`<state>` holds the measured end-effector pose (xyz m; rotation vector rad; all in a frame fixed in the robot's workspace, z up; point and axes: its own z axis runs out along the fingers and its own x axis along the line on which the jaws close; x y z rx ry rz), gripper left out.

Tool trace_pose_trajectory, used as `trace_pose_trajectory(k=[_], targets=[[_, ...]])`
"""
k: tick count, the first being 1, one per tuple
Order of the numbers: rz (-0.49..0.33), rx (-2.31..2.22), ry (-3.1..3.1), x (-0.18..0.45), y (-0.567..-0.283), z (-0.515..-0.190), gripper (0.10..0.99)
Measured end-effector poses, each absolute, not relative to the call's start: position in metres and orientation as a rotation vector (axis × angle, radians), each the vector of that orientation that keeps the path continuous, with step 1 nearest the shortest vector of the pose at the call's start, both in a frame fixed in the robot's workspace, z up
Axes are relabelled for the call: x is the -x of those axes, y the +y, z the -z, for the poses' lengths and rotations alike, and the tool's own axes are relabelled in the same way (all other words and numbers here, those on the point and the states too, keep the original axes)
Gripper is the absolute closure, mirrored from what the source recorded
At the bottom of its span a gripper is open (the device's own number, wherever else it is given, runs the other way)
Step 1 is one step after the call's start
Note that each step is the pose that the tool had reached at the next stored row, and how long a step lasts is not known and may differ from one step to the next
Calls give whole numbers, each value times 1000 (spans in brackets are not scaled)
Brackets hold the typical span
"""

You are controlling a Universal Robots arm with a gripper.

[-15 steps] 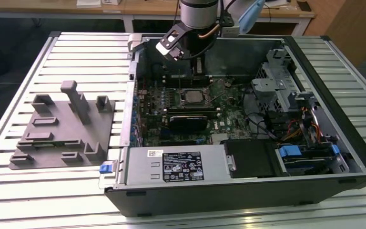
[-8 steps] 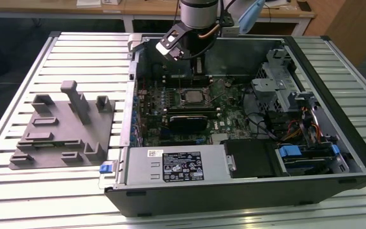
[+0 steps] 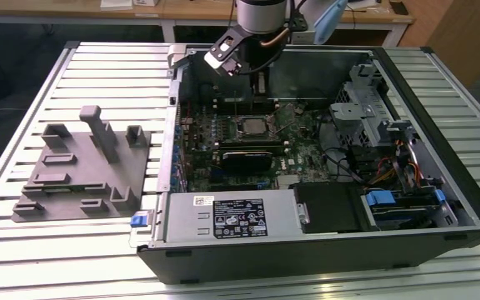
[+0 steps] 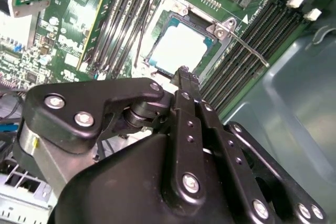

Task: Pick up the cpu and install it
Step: 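Close the cpu cover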

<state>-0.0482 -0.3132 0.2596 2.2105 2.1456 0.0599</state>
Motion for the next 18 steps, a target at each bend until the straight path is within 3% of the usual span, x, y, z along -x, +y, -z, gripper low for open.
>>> trace_pose_trajectory(k=[18], targets=[[-60,-2211,2146,3,-313,-264,980]])
